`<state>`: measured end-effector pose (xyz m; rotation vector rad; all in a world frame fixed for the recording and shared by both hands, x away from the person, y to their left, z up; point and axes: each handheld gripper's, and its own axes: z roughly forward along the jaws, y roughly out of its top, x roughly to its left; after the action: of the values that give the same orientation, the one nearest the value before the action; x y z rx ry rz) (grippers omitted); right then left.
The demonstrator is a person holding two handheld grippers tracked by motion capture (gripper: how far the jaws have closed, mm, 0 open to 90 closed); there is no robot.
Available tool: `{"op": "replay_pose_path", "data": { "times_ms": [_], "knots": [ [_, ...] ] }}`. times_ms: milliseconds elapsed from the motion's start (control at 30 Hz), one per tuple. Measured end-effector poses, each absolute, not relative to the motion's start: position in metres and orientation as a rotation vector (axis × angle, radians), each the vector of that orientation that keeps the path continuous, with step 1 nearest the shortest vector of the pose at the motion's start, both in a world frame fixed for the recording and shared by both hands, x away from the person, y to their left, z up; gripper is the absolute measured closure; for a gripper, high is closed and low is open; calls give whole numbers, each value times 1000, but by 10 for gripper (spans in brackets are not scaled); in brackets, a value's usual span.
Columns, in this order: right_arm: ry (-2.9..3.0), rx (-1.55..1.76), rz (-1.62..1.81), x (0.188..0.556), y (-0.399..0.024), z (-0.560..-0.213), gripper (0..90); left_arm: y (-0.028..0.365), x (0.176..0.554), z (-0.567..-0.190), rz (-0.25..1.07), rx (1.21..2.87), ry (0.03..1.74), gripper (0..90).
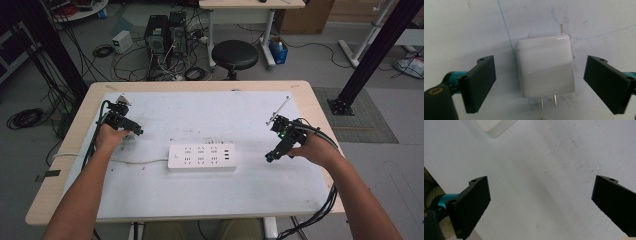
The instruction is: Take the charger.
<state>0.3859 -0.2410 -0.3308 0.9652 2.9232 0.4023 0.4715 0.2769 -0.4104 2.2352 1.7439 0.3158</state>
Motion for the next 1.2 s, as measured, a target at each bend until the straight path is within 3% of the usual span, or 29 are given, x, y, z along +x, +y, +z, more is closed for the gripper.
{"op": "replay_pose_path", "data": {
  "times_ms": [433, 667, 1200],
  "knots": [
    [2933, 966, 394, 387, -242, -332, 13, 277, 474, -418, 288, 2235, 1749, 271],
    [2936, 947, 390, 388, -242, -332, 13, 279, 471, -415, 291, 2245, 1725, 423],
    [2905, 999, 410, 387, -245, -330, 13, 278, 450, -386, 357, 2252, 1568, 426]
  ]
}}
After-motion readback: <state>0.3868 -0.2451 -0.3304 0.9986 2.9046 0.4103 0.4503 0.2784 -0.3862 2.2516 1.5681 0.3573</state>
